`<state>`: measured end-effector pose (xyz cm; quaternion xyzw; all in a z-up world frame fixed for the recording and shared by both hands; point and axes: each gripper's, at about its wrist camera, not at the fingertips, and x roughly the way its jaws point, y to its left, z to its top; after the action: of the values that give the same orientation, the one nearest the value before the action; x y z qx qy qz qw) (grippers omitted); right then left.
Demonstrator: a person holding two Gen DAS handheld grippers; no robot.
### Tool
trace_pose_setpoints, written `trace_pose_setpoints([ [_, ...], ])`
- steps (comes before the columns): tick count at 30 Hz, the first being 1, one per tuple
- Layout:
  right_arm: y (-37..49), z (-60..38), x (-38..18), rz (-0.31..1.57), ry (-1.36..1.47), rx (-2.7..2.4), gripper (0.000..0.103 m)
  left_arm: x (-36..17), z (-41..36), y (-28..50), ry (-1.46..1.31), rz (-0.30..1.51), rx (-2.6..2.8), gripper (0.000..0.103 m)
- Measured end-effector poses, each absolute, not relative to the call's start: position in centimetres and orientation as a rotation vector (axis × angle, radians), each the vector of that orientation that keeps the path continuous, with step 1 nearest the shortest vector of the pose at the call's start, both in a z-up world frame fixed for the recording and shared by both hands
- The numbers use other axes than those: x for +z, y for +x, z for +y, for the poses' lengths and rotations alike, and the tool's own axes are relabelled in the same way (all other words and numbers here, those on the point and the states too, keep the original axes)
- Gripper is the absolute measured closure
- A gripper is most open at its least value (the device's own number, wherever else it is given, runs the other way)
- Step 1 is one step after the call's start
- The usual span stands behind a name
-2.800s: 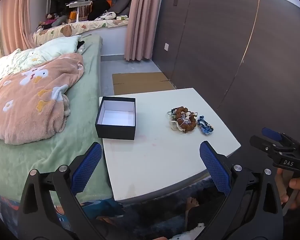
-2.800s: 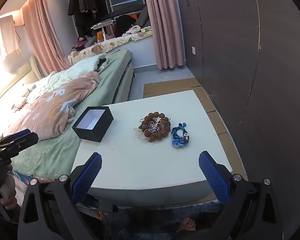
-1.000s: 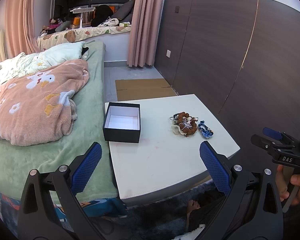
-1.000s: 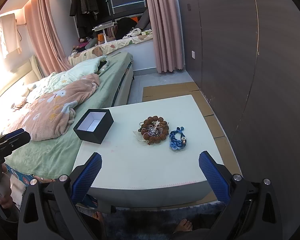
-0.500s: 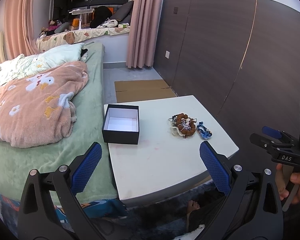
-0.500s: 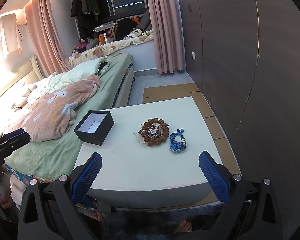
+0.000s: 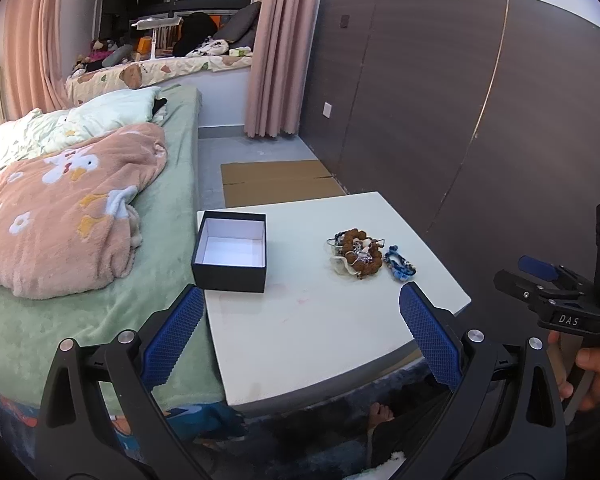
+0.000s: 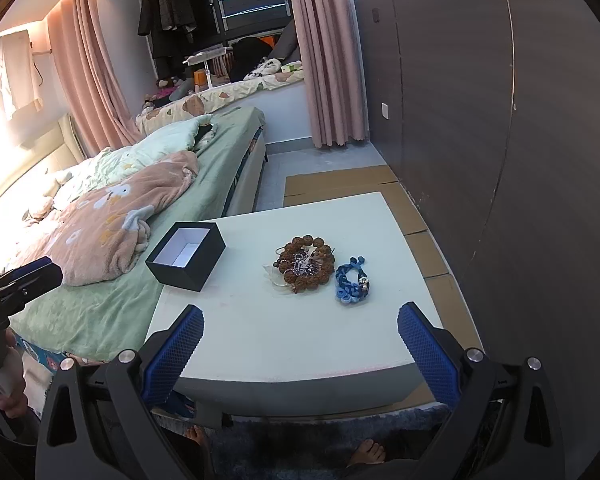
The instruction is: Organize jewelry
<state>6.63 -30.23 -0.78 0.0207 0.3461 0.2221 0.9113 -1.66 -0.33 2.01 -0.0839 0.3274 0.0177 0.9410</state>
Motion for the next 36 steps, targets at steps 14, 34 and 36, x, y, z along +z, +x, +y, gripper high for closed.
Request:
trace_pose_setpoints([
  [14,10.7,-31.9,-3.1,0.784,0.108,0.417,0.011,0.4,-1.5,4.2,-0.207,0.699,-0.057,0.02],
  [34,19.8,-31.6,-10.7,0.987,0.237,0.38,0.048,-4.9,-2.6,15.2,-0.241,0.852,-0.159,0.043],
  [36,20.7,-31.5,-11.3,1.003,0.249,0.379,0.049,-5.4,-2.8,16.2,-0.242,0.865,-0.168,0.043],
])
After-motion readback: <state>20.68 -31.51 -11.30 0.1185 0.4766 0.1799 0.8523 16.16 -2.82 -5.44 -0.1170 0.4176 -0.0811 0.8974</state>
